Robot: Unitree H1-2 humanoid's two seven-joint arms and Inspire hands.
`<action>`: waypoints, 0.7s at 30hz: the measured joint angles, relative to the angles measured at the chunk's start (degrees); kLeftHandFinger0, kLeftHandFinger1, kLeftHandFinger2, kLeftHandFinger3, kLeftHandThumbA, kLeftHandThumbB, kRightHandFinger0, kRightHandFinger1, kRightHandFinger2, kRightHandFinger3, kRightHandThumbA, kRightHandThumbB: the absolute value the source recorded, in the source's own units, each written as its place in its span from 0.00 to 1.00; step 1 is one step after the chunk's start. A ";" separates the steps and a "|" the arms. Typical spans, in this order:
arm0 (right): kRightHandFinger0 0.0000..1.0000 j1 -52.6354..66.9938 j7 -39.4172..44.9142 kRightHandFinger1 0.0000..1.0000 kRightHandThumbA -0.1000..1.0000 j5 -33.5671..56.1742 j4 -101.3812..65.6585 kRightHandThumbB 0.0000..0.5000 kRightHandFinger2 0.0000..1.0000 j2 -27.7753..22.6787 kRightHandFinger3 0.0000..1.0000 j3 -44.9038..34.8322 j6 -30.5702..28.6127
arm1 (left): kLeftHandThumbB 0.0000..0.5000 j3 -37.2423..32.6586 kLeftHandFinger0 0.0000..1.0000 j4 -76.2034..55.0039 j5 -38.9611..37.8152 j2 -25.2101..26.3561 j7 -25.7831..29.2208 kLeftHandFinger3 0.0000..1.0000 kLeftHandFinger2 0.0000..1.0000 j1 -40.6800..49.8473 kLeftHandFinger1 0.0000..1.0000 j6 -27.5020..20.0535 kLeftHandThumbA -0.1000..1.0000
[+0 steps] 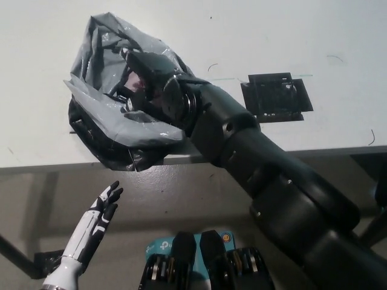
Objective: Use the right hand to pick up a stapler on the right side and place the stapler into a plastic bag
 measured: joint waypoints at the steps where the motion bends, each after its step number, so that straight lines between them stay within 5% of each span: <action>1: 1.00 -0.16 -0.25 1.00 1.00 0.56 -2.42 0.89 1.00 -0.73 1.00 -1.63 -0.99 | 0.66 0.00 1.00 0.01 0.00 0.00 -0.01 1.00 1.00 -0.06 1.00 0.00 1.00; 8: 1.00 -0.39 0.49 1.00 1.00 3.65 -17.63 0.74 1.00 -5.61 1.00 -9.40 -1.93 | 0.66 -0.02 1.00 0.24 0.00 -0.03 0.00 1.00 1.00 -0.21 1.00 0.11 1.00; 13: 1.00 2.95 1.11 1.00 1.00 4.30 -27.01 0.78 1.00 -8.35 1.00 -11.16 -1.45 | 0.66 -0.02 1.00 0.68 0.01 -0.12 0.01 1.00 1.00 -0.30 1.00 0.34 1.00; 16: 1.00 6.75 1.56 1.00 1.00 4.81 -32.96 0.70 1.00 -9.81 1.00 -12.18 -1.11 | 0.60 0.00 1.00 0.94 0.00 -0.11 0.01 1.00 1.00 -0.31 1.00 0.46 1.00; 21: 1.00 14.56 2.06 1.00 1.00 5.36 -41.81 0.72 1.00 -12.43 1.00 -13.82 -0.58 | 0.57 0.00 1.00 1.43 0.00 -0.15 0.01 1.00 1.00 -0.43 1.00 0.57 1.00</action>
